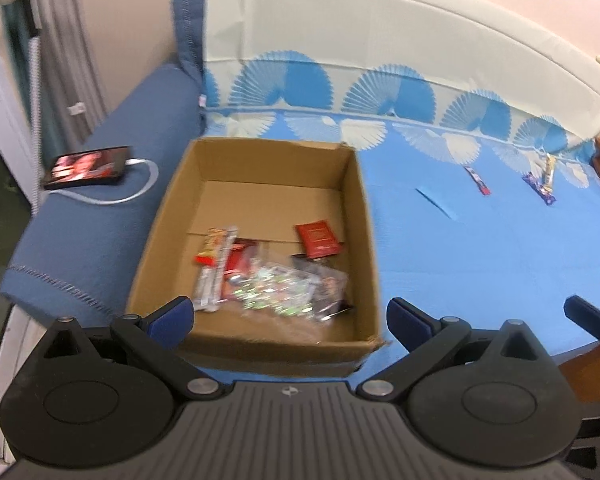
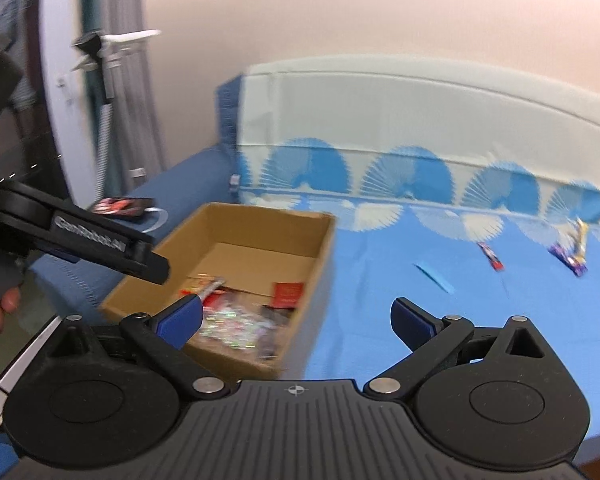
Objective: Organize snacks
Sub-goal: 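Withdraw both tools from the box toward the remaining snacks, then grasp the blue stick pack with the left tool while the right tool grasps the purple chocolate bar, then carry both snacks into the box and open both tools to release them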
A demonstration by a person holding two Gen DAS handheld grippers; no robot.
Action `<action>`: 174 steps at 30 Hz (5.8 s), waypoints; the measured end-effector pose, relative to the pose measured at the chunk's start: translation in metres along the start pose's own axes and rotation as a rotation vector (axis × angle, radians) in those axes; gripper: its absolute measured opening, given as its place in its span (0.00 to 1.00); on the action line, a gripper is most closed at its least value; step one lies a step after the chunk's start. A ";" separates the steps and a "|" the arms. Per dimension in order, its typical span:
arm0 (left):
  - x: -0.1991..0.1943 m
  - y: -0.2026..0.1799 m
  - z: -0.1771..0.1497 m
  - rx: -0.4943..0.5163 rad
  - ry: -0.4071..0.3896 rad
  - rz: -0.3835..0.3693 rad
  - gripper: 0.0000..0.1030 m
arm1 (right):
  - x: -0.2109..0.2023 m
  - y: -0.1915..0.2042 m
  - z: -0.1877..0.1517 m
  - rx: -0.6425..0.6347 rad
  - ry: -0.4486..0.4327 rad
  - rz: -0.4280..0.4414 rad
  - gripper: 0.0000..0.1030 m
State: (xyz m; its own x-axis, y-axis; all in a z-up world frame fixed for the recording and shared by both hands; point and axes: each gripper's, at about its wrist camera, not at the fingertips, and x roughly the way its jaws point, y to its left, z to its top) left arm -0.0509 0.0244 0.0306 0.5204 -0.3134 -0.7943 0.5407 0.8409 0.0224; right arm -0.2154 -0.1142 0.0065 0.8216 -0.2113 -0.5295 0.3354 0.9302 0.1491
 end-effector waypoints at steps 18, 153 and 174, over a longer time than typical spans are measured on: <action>0.196 -0.180 0.135 0.113 0.148 -0.072 1.00 | 0.099 -0.258 0.022 0.255 0.010 -0.378 0.98; 0.086 0.114 0.060 -0.204 0.058 -0.029 0.16 | 0.146 0.067 0.046 0.037 0.240 0.119 0.08; 0.183 0.113 0.094 -0.149 0.139 0.012 0.16 | 0.250 0.069 0.048 0.043 0.324 0.129 0.08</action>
State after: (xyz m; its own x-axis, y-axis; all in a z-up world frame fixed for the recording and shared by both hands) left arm 0.1675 0.0209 -0.0554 0.4239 -0.2480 -0.8711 0.4260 0.9033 -0.0498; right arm 0.0357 -0.1171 -0.0755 0.6719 0.0202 -0.7404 0.2628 0.9281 0.2639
